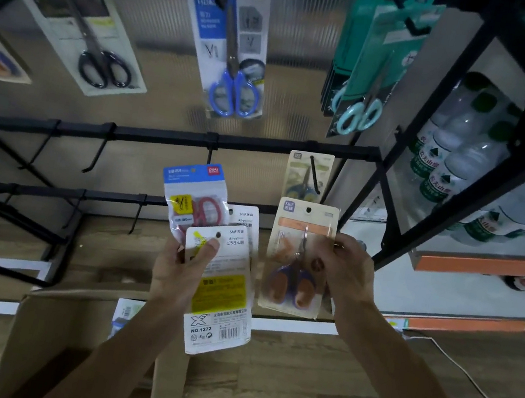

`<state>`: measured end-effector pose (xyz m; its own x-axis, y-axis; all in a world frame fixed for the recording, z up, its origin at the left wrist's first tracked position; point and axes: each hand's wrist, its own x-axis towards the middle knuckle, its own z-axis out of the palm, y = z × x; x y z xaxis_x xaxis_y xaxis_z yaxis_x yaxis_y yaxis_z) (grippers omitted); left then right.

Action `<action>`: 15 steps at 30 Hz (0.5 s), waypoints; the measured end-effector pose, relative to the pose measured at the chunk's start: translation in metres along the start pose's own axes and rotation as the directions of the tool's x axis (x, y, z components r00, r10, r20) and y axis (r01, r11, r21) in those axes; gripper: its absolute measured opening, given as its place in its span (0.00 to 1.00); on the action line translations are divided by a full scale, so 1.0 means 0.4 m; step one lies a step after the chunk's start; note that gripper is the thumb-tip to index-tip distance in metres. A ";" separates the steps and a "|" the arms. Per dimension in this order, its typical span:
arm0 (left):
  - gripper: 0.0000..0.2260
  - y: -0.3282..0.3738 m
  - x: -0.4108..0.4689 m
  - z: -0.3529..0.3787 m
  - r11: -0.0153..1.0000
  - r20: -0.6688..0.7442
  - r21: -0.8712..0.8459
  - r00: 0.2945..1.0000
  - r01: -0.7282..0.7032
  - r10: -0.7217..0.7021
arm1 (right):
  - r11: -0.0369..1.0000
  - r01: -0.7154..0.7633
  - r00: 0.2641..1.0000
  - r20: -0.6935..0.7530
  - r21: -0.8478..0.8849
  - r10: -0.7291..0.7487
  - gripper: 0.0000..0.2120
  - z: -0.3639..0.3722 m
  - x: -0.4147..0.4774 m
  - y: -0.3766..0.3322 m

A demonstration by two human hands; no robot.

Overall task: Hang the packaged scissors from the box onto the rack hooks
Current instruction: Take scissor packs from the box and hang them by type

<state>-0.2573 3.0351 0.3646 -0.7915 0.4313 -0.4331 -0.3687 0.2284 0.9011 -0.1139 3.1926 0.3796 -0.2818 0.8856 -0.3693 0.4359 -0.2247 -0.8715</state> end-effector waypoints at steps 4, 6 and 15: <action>0.05 0.047 -0.010 -0.063 0.999 -0.043 -0.035 0.999 -0.018 0.017 | 0.997 0.072 0.997 0.034 0.043 -0.073 0.06 0.050 -0.031 -0.075; 0.05 0.069 -0.020 -0.102 0.998 -0.076 -0.053 0.997 -0.028 0.024 | 0.990 0.102 0.991 0.079 0.094 -0.109 0.05 0.079 -0.061 -0.117; 0.09 0.134 -0.064 -0.232 0.988 -0.101 -0.120 0.991 -0.097 0.085 | 0.937 0.232 0.956 0.117 0.262 -0.270 0.02 0.155 -0.108 -0.322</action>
<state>-0.3024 2.9553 0.4261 -0.8652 0.3587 -0.3503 -0.3457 0.0792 0.9350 -0.2111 3.1582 0.4876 -0.4867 0.8596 -0.1557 0.1185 -0.1116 -0.9867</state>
